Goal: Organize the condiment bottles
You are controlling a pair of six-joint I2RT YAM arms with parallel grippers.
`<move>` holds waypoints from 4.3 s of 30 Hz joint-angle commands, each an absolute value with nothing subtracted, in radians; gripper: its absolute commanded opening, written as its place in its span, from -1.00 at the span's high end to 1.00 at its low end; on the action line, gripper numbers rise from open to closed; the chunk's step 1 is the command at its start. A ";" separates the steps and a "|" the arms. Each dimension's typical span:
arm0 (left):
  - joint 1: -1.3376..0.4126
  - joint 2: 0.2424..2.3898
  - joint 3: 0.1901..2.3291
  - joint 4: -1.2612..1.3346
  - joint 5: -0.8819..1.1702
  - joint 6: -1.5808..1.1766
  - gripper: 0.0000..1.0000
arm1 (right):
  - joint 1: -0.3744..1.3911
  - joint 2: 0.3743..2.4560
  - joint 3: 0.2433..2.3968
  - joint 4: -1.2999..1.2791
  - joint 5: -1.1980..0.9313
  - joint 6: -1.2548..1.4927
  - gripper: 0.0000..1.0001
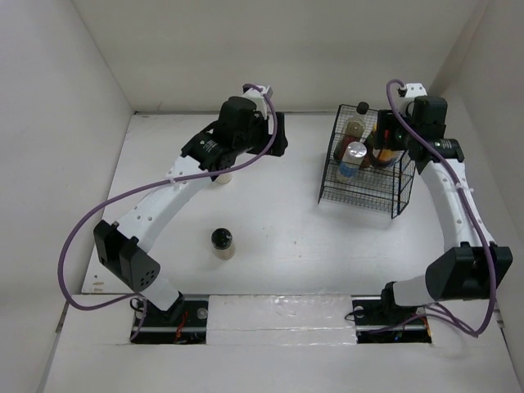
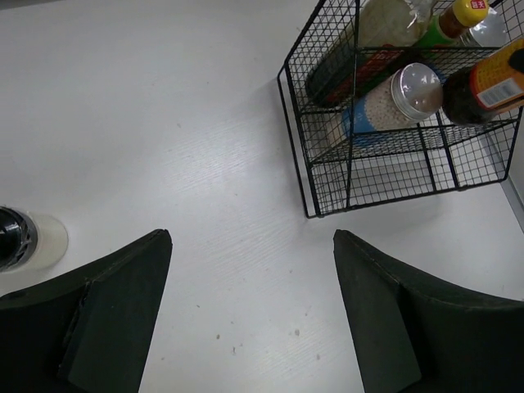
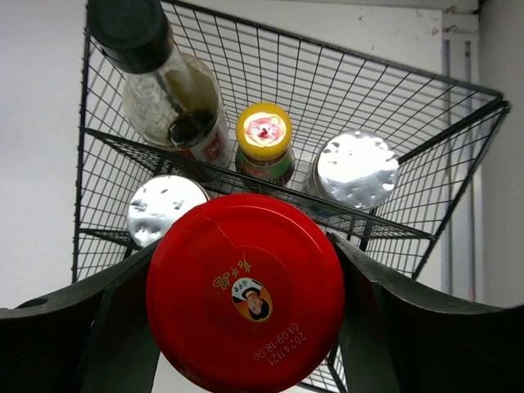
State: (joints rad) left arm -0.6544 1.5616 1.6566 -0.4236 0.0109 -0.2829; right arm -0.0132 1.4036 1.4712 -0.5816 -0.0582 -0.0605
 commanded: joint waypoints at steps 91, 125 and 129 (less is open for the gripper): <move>-0.568 1.391 1.884 -0.491 -0.284 -0.370 -0.21 | 0.981 1.570 1.503 -0.368 -0.264 -0.210 -0.83; -0.568 1.174 1.606 -0.486 -0.184 -0.413 -0.21 | 1.118 1.896 1.559 -0.238 -0.152 -0.129 0.08; -0.568 1.173 1.585 -0.474 -0.184 -0.413 -0.21 | 1.118 1.905 1.548 -0.252 -0.152 -0.129 -0.08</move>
State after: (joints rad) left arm -0.5678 1.1969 1.5963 -0.5186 -0.1841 -0.4240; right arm 1.1080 1.8946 1.5379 -0.2756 -0.1619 -0.1349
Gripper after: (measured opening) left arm 0.603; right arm 0.536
